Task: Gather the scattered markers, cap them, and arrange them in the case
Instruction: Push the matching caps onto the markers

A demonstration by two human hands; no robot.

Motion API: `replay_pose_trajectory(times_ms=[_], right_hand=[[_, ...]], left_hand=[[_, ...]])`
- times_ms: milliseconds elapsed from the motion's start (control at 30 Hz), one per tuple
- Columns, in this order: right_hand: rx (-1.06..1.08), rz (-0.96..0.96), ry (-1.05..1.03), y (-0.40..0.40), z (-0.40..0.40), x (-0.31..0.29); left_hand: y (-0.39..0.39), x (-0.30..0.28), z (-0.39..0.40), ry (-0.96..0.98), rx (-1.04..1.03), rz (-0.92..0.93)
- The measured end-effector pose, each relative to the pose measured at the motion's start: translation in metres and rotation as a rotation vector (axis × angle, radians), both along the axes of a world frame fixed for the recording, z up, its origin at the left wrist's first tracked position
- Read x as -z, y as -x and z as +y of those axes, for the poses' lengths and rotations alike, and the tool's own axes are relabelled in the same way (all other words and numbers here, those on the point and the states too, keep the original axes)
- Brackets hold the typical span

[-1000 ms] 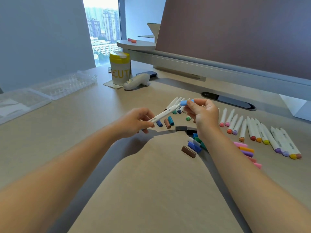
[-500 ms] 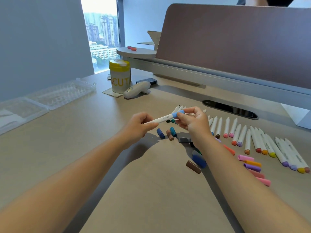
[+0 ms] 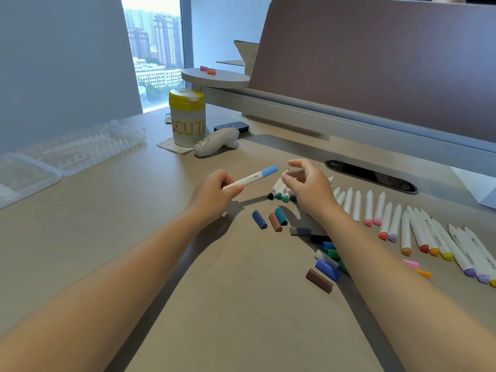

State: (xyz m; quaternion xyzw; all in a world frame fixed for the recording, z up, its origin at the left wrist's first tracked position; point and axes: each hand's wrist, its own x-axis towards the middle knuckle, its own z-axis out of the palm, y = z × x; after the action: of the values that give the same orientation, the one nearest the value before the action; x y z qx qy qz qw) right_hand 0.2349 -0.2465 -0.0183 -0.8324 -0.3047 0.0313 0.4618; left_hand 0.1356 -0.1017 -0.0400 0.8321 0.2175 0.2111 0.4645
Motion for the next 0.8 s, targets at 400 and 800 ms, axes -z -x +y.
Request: replay_pose_trajectory(times_ms=[400, 800], right_hand=[[-0.017, -0.369, 0.597, -0.018, 0.025, 0.019], [0.111, -0.339, 0.448, -0.012, 0.038, 0.015]], left_hand=[[-0.016, 0.011, 0.038, -0.317, -0.199, 0.215], [-0.010, 0.010, 0.040, -0.395, -0.200, 0.298]])
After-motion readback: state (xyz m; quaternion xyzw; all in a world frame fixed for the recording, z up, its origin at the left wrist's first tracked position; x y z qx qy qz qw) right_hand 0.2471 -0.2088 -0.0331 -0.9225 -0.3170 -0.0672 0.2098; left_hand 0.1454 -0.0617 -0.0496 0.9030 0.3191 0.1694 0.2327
